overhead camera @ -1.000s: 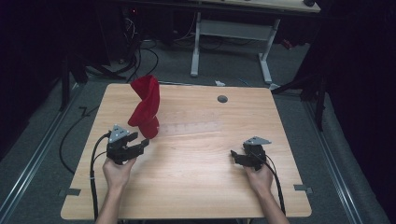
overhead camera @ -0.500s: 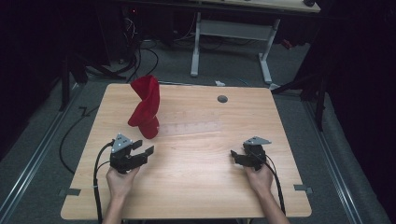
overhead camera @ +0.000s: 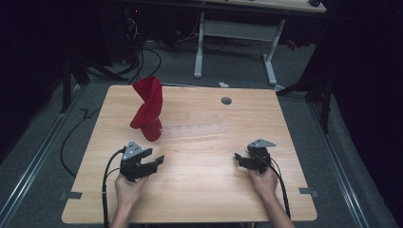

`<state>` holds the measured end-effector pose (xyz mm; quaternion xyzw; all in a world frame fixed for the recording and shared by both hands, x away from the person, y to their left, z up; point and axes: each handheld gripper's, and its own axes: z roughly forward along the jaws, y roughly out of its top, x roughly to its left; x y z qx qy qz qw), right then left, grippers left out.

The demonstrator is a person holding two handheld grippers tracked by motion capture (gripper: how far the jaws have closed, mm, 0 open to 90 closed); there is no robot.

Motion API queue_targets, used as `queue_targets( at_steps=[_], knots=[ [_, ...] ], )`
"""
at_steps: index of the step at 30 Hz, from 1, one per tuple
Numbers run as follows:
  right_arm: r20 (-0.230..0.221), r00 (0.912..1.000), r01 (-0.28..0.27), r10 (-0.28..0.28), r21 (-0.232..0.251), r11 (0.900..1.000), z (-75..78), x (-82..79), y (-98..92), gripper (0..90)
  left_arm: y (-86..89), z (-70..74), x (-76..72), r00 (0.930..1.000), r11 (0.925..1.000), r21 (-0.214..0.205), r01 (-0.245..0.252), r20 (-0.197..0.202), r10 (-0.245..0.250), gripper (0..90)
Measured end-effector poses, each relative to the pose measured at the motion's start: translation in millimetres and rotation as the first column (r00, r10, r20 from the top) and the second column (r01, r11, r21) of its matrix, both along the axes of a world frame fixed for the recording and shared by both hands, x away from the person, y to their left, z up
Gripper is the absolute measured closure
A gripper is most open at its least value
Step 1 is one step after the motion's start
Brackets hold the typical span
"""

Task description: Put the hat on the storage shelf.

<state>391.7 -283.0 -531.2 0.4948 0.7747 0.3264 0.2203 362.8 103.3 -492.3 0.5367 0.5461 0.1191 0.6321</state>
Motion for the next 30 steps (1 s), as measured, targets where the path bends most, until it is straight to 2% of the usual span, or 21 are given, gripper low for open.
queue_targets(
  at_steps=[12, 16, 30],
  knots=[
    [0.001, 1.0000, -0.002, 0.002, -0.001, 1.0000, 0.0, -0.1, 0.0, 34.6, -14.0, -12.6, -0.1, 0.9993, 0.9993, 0.028, 0.026, -0.029, -0.025, 39.9],
    [-0.001, 1.0000, -0.001, 0.001, 0.000, 1.0000, 0.1, -0.3, 0.2, 34.6, -20.8, -18.4, 1.9, 0.9985, 0.9978, 0.053, 0.040, -0.040, -0.038, 39.3],
    [-0.001, 1.0000, -0.001, 0.001, 0.000, 1.0000, 0.0, -0.3, 0.2, 34.5, -35.3, -37.1, 10.5, 0.9972, 0.9923, 0.118, 0.035, -0.070, -0.027, 37.4]
  ],
)
